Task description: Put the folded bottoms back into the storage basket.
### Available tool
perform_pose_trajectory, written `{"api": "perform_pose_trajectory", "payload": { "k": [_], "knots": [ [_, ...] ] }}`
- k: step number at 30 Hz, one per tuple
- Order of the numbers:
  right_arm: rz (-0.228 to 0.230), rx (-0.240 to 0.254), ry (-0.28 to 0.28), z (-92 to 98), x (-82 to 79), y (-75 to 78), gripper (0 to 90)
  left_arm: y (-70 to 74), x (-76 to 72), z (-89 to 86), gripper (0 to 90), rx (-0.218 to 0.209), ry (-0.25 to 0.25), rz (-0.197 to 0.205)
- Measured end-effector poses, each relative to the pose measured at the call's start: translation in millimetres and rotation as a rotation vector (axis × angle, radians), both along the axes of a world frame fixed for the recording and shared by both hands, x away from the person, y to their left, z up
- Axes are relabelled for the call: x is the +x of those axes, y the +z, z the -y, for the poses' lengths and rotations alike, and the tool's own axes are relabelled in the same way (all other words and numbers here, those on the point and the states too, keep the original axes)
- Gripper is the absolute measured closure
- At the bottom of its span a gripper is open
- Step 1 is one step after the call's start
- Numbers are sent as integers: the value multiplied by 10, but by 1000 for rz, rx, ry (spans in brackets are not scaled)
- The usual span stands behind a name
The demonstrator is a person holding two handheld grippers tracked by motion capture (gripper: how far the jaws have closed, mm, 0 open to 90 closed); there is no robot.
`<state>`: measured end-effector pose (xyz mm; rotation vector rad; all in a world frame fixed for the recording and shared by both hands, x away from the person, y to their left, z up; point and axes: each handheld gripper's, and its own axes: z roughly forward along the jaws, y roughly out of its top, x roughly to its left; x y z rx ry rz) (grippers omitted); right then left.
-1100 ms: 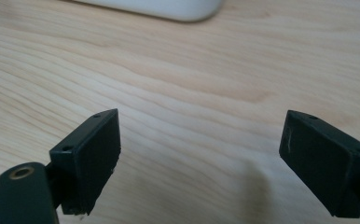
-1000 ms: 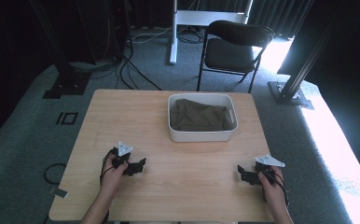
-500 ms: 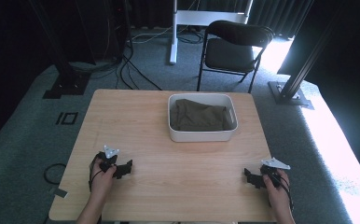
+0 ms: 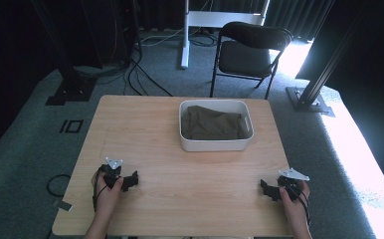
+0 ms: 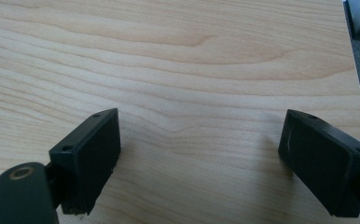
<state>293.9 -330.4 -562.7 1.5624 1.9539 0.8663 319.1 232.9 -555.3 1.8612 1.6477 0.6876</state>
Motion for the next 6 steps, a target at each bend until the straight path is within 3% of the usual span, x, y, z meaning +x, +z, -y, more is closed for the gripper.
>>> {"api": "perform_pose_trajectory", "payload": {
  "k": [6],
  "knots": [
    [-3, -1, -7, 0, 5, -1, 108, 0, 9, 19, 29, -1, 23, 0]
  ]
}}
